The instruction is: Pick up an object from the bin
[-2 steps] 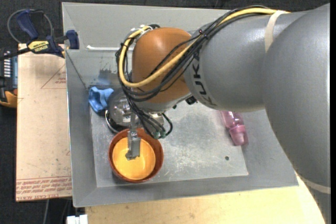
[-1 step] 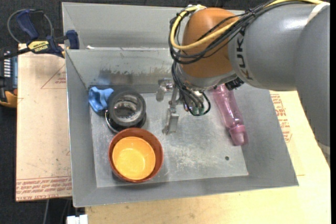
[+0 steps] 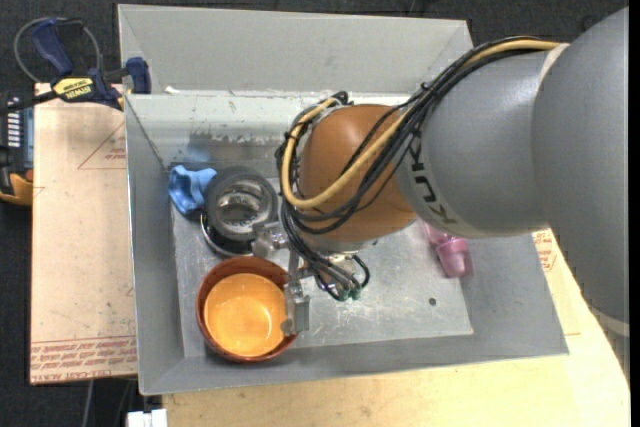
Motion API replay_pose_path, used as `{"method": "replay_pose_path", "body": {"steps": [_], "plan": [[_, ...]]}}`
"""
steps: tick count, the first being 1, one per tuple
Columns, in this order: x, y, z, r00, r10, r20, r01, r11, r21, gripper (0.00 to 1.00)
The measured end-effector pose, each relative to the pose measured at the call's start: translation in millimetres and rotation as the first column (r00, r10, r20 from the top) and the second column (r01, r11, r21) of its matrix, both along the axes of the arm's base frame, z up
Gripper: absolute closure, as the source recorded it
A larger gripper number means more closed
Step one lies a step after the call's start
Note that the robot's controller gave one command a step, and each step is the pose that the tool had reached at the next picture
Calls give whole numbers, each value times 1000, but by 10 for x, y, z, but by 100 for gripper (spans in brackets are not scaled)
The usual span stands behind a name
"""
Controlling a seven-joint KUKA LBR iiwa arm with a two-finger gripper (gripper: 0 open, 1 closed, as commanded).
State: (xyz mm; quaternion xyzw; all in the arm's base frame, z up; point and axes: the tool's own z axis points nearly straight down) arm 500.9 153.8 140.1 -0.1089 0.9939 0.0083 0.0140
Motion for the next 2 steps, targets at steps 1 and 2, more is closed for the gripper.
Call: {"method": "replay_pose_path", "body": {"steps": [1, 2], "plan": [[507, -535, -413, 984, -180, -3, 180, 984, -10, 0], [505, -510, -404, 984, -177, -3, 177, 984, -7, 0]]}}
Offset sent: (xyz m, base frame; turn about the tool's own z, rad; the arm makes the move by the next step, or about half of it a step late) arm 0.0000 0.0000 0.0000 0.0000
